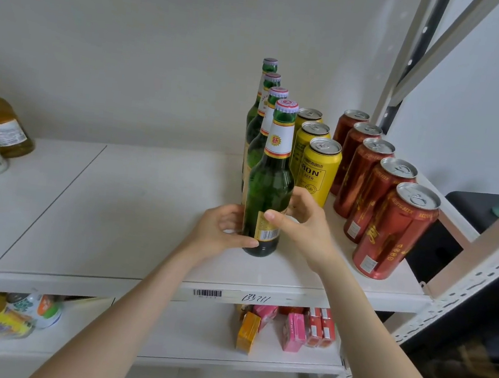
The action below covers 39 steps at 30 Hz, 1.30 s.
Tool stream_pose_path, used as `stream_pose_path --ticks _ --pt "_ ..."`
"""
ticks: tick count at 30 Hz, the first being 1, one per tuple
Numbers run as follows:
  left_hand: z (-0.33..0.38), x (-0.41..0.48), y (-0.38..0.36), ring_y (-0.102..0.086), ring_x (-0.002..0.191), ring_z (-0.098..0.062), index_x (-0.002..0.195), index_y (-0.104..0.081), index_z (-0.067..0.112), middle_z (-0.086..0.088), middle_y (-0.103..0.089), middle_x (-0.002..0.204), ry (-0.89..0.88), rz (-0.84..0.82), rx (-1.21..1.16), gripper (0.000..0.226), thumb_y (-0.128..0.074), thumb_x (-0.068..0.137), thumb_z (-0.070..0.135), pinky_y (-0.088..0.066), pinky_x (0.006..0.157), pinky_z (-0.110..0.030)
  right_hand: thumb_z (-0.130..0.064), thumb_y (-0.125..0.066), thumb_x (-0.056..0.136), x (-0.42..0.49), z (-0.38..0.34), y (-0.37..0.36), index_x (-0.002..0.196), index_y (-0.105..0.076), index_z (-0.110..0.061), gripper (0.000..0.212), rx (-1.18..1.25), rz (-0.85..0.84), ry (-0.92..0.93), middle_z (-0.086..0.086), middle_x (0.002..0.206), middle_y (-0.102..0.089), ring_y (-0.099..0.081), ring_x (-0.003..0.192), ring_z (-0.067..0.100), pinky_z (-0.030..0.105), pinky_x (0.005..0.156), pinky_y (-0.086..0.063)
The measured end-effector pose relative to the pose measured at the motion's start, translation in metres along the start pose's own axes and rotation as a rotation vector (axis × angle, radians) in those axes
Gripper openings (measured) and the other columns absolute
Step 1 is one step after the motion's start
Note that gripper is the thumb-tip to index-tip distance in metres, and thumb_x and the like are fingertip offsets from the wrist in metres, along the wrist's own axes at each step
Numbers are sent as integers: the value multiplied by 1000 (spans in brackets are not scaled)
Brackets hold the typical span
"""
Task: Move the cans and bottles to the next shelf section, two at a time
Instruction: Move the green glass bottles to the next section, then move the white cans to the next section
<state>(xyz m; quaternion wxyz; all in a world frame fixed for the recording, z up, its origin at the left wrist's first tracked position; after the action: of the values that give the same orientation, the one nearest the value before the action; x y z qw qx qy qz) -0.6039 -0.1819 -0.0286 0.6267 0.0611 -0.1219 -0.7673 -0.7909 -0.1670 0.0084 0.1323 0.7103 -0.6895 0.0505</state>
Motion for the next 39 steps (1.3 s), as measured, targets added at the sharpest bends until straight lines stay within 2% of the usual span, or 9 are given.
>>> stream_pose_path --ticks 4,7,9,12,14,20,24,29,39 --pt "5 -8 -1 -71 93 -13 116 -67 15 2 -75 98 12 -2 78 54 -90 67 12 -54 78 -18 -29 -85 76 -5 -8 2 117 -62 -15 50 -84 9 -10 -12 99 -67 -61 90 5 21 78 -49" --pt "5 -20 0 -67 103 -14 119 -66 14 1 -71 105 18 72 215 50 -86 73 16 -51 92 -22 -43 -82 76 -19 -12 3 118 -59 -18 54 -247 117 -22 -12 100 -65 -63 95 11 26 77 -51" --pt "10 -33 4 -62 113 -17 126 -63 15 -1 -66 117 -67 112 428 51 -81 79 22 -46 97 -24 -54 -75 75 -31 -13 2 123 -57 -20 62 -420 178 0 -7 112 -64 -62 100 15 35 80 -53" --pt "18 -59 3 -47 132 -24 140 -51 14 -7 -51 143 -151 49 783 62 -73 86 35 -38 108 -33 -48 -71 83 -55 -17 -2 128 -55 -15 58 -734 206 89 4 120 -61 -59 106 27 45 82 -52" --pt "24 -80 5 -39 140 -31 142 -49 13 -12 -45 149 -180 56 925 64 -71 86 36 -33 113 -41 -49 -66 86 -73 -24 -5 128 -55 -13 56 -926 204 125 7 119 -60 -58 105 30 46 81 -51" --pt "47 -150 15 -50 132 -39 132 -60 13 -18 -56 140 -217 179 1253 68 -82 74 41 -44 102 -58 -58 -59 87 -135 -48 -16 137 -51 -15 66 -1301 107 130 11 137 -57 -54 122 33 50 98 -46" --pt "60 -199 26 -51 131 -38 133 -60 13 -19 -55 140 -212 268 1334 76 -84 69 44 -44 101 -59 -55 -73 75 -167 -69 -26 130 -59 -13 71 -1384 95 154 16 133 -62 -59 120 37 59 96 -49" --pt "69 -248 51 -47 134 -39 136 -57 15 -19 -51 144 -174 299 1409 77 -79 72 52 -40 103 -61 -56 -65 82 -196 -99 -54 138 -52 -15 70 -1410 58 185 17 145 -52 -47 135 37 62 108 -34" --pt "73 -303 151 -43 138 -38 139 -54 18 -18 -47 148 -159 384 1413 77 -75 75 55 -35 107 -61 -56 -75 74 -212 -132 -136 133 -60 -14 74 -1413 68 197 18 140 -57 -54 129 38 63 102 -41"
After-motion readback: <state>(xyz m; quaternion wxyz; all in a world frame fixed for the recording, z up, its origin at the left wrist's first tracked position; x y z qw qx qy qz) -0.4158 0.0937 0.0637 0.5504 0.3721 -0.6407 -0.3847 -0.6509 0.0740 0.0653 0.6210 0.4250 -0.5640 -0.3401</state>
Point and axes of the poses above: each hand's wrist, its own x-axis towards the middle knuckle, its own y-axis out of the back of the hand, z = x × y, the point moved 5 cm from there along x, towards the middle knuckle
